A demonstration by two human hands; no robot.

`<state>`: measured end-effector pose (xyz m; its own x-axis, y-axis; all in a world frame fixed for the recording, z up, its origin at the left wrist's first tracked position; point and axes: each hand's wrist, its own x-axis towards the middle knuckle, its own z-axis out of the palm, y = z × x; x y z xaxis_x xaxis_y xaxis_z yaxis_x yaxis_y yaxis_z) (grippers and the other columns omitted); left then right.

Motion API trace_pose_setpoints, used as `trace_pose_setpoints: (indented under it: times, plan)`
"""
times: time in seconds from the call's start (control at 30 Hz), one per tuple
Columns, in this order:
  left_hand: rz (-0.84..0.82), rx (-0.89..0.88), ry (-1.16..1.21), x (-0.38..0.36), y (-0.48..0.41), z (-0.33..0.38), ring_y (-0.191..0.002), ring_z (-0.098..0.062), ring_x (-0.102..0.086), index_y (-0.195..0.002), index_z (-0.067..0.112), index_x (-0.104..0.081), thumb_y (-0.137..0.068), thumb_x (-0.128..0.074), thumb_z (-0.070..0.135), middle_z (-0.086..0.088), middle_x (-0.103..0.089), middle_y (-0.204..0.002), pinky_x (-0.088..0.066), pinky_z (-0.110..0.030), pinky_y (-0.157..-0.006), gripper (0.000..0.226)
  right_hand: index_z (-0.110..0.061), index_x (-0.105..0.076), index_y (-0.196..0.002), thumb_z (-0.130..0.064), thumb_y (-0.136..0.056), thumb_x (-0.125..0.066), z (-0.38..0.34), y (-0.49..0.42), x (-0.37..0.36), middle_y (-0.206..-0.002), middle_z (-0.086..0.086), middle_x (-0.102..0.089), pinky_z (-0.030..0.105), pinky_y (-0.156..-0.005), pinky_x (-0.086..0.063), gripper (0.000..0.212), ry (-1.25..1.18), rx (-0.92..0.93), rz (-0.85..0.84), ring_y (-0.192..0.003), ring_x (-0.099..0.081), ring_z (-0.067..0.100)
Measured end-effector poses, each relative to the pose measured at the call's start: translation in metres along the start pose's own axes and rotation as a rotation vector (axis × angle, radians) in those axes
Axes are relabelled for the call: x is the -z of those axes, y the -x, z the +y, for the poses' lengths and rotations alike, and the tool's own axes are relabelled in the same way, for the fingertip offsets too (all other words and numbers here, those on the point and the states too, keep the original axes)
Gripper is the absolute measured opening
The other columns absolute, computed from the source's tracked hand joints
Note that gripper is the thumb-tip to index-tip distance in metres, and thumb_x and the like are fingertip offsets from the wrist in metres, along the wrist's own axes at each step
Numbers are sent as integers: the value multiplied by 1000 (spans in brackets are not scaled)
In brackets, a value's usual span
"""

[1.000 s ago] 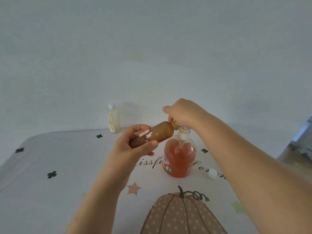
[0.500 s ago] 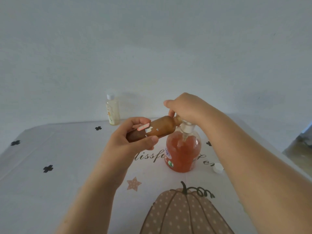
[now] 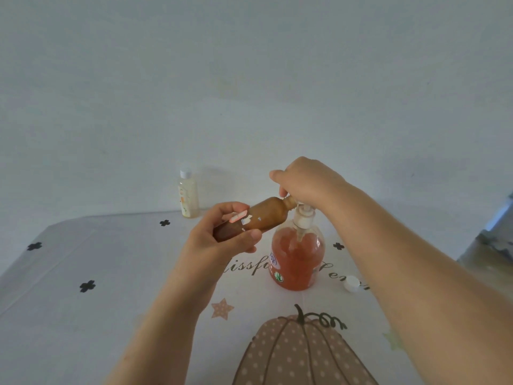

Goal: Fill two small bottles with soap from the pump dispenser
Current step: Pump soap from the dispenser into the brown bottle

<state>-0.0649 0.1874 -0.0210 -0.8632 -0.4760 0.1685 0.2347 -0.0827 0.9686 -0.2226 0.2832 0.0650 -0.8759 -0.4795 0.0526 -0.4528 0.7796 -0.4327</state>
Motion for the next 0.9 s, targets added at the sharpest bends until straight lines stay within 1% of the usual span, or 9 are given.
trace_pose_setpoints:
  times: [0.17, 0.33, 0.4, 0.47, 0.53, 0.6, 0.73, 0.9]
  plan:
    - [-5, 11, 8, 1, -1, -1, -69, -17, -65, -101, 22, -69, -66, -79, 13, 4, -71, -81, -52, -52, -95, 37, -11, -75, -98, -41, -99, -44, -1, 3, 0, -68, 0, -65, 33, -71, -45, 43, -28, -15, -32, -66, -58, 19]
    - [2, 17, 9, 2, -2, -4, -70, -16, -65, -98, 23, -71, -65, -79, 13, 6, -70, -81, -56, -44, -86, 36, -11, -75, -99, -40, -98, -44, 0, 1, -3, -70, 1, -66, 34, -74, -47, 43, -44, -22, -46, -69, -59, 20]
    - [3, 28, 0, 3, -3, -4, -70, -16, -65, -97, 23, -71, -64, -80, 14, 5, -69, -79, -55, -47, -88, 36, -12, -74, -99, -41, -98, -43, 0, 1, -4, -74, 2, -67, 35, -78, -49, 43, -40, -29, -52, -75, -62, 22]
    - [1, 31, -16, 4, -4, -5, -70, -17, -66, -99, 23, -71, -64, -80, 14, 4, -69, -80, -54, -49, -90, 37, -13, -74, -99, -43, -99, -42, 2, -1, -7, -81, 3, -69, 37, -84, -50, 43, -36, -38, -46, -85, -67, 24]
    - [5, 30, -31, 6, -5, -6, -70, -17, -66, -100, 21, -70, -64, -80, 14, 1, -69, -82, -53, -50, -91, 39, -14, -73, -100, -43, -99, -41, 5, -3, -10, -88, 5, -70, 37, -85, -49, 43, -38, -52, -44, -90, -67, 25]
    - [7, 28, -41, 7, -5, -6, -71, -17, -66, -101, 20, -70, -64, -80, 13, -1, -68, -82, -53, -51, -92, 39, -14, -73, -100, -42, -99, -42, 6, -3, -13, -91, 5, -70, 37, -84, -49, 42, -37, -57, -46, -90, -67, 25]
    - [8, 29, -64, 7, -6, -7, -71, -17, -66, -101, 22, -70, -64, -80, 14, 2, -69, -79, -52, -53, -96, 39, -14, -74, -101, -41, -99, -43, 8, -5, -15, -97, 6, -71, 38, -87, -50, 42, -50, -57, -56, -94, -68, 26]
    - [2, 27, -57, 6, -5, -7, -68, -16, -65, -98, 24, -71, -64, -80, 15, 5, -66, -72, -50, -56, -97, 37, -14, -75, -99, -42, -98, -43, 7, -2, -14, -91, 5, -71, 38, -87, -51, 42, -55, -56, -57, -91, -68, 25]
